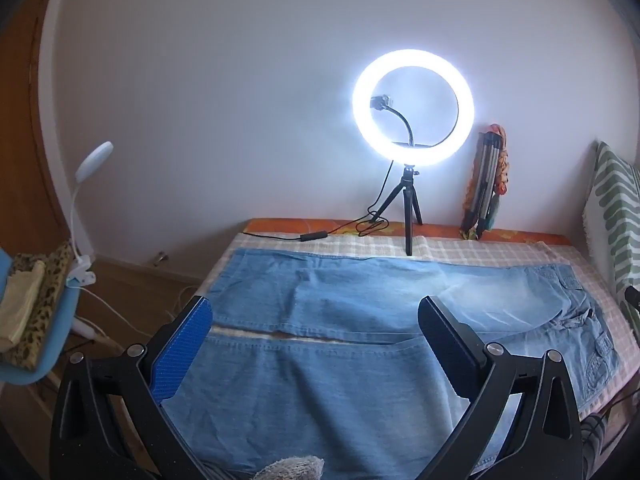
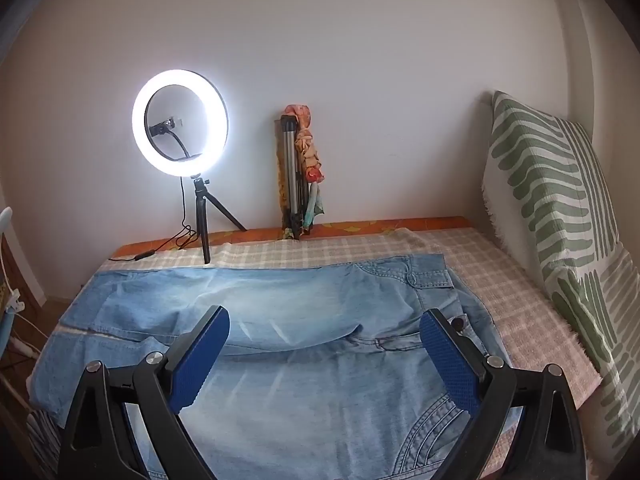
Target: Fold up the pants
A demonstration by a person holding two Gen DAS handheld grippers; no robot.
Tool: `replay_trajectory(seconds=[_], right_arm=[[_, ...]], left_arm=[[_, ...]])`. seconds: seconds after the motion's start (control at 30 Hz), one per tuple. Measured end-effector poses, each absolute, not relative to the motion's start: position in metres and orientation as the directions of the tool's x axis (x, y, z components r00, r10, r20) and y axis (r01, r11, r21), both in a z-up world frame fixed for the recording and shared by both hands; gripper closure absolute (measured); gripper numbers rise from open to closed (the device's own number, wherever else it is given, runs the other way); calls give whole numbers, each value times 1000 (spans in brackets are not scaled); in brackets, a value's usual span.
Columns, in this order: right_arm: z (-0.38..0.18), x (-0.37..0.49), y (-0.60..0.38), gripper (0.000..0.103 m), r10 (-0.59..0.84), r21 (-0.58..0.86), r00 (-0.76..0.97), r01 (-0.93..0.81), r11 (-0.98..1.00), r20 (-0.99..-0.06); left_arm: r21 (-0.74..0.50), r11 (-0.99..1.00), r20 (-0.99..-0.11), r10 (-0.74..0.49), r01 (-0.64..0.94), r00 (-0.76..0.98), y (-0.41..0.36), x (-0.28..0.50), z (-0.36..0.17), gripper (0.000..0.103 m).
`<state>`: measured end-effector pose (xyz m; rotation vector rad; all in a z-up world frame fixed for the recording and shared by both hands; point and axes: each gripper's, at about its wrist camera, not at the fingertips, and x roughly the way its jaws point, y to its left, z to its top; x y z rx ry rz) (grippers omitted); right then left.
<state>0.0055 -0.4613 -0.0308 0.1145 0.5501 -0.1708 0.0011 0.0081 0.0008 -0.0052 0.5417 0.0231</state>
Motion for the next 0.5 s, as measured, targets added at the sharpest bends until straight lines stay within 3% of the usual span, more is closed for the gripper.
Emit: replay_trajectory(seconds=[0.5], right_arm=[[-30, 3, -438, 5, -121, 56, 842, 176, 983, -526]], left_arm=[[10, 999, -503, 40, -40, 863, 10, -1, 2, 1]])
